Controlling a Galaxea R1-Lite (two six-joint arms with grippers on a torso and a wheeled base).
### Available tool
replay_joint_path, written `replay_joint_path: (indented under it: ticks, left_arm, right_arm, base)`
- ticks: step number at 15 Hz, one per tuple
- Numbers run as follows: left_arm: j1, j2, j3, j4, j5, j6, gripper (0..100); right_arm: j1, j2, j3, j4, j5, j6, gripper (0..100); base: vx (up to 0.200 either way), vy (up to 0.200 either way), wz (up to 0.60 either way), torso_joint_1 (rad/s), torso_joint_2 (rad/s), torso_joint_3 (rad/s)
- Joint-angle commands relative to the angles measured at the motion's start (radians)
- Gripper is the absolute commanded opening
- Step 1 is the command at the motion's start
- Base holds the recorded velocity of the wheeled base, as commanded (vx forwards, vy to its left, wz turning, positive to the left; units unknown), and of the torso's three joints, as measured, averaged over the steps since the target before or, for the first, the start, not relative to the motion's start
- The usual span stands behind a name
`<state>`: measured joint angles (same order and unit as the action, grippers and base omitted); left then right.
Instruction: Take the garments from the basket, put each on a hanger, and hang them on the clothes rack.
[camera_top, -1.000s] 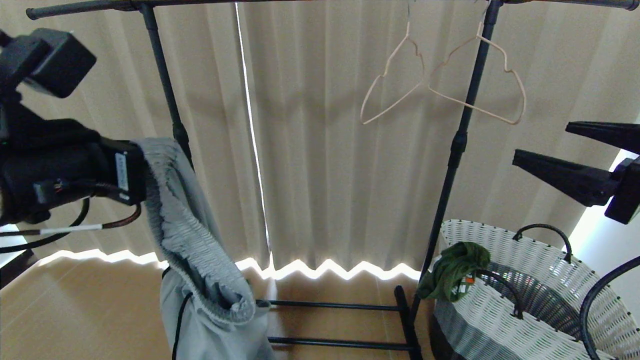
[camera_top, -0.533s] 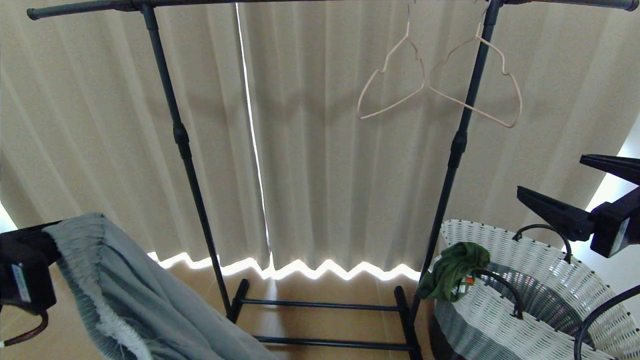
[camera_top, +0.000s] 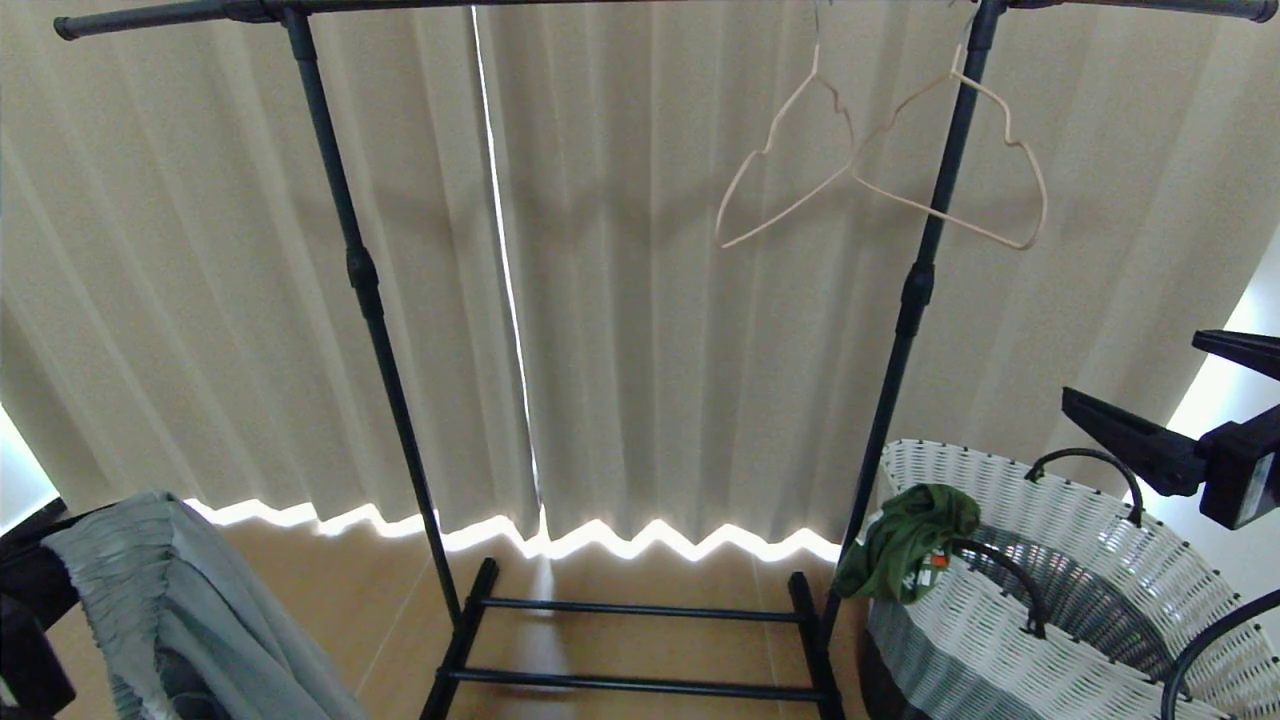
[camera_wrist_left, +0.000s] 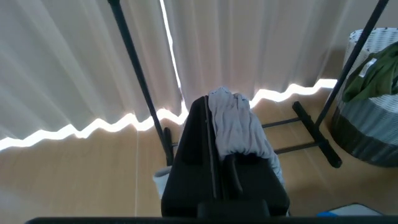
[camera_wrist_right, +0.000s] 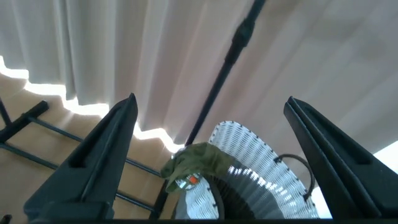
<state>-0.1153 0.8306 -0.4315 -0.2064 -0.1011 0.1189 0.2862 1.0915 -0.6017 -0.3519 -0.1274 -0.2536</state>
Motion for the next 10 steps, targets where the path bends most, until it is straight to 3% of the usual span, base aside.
replay_joint_path:
  ticks: [1, 6, 10]
  left_arm:
    - [0.0, -0.059, 0.013, 0.007, 0.001, -0.002, 0]
    - [-0.014, -0.076, 0.025, 0.005, 0.0, -0.001, 0]
    - [-0.018, -0.076, 0.028, 0.004, 0.0, -0.001, 0]
  right_arm:
    - [-0.016, -0.025, 0.053, -0.009, -0.001, -0.001, 100]
    - [-0.159, -0.032, 0.086, -0.01, 0.003, -0.022, 100]
    - [-0.17, -0.041, 0.079, -0.01, 0.008, -0.021, 100]
  base:
    - [0.0, 0.0, 0.0, 0.0, 0.0, 0.0]
    - [0.0, 0.0, 0.0, 0.0, 0.0, 0.0]
    - [0.0, 0.0, 0.0, 0.0, 0.0, 0.0]
